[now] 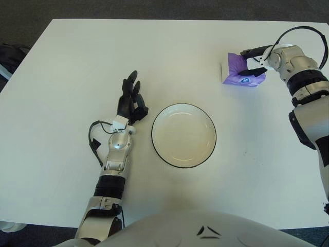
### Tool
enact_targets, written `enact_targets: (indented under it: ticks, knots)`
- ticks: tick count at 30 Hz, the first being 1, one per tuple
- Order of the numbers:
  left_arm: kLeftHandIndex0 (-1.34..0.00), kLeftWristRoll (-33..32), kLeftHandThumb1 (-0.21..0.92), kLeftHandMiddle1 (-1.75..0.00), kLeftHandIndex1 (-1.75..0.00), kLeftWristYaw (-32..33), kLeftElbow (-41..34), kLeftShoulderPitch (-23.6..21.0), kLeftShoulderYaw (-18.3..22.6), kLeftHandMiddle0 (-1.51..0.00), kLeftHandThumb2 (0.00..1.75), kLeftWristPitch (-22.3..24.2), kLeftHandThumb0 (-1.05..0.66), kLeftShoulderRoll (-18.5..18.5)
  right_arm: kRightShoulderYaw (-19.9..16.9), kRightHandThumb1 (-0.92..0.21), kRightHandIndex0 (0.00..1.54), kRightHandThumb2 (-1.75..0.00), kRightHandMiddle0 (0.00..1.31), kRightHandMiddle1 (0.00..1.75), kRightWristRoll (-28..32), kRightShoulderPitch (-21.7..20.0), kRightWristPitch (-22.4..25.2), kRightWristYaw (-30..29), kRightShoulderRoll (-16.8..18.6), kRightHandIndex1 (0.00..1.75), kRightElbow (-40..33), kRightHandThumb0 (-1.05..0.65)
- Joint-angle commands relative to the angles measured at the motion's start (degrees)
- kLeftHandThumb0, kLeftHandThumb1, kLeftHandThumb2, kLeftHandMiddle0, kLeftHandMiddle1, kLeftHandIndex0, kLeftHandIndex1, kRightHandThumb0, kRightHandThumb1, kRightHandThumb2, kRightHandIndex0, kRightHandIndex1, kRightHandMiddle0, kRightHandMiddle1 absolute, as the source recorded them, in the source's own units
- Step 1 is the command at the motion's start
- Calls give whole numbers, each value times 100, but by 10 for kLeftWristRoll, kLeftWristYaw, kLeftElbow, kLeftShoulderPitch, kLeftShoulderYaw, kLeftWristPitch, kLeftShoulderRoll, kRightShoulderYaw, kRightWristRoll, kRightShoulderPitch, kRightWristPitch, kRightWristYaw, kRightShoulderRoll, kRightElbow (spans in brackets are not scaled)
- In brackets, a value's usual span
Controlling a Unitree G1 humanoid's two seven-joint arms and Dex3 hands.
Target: Put the tissue paper into the plate.
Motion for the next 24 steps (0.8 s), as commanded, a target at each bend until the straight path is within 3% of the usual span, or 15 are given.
enact_targets:
  ticks: [1, 24]
  knots:
    - [0, -2, 92, -1, -52, -4, 45, 38, 3, -32, 101, 43, -79, 2, 5, -92, 0, -57, 0, 0, 1, 7, -3, 10, -8, 0, 3, -105]
    - [0, -1, 92, -1, -47, -6, 48, 37, 0, -31, 101, 39, -79, 3, 1, -92, 0, -54, 0, 0, 7, 21, -18, -15, -15, 0, -2, -105]
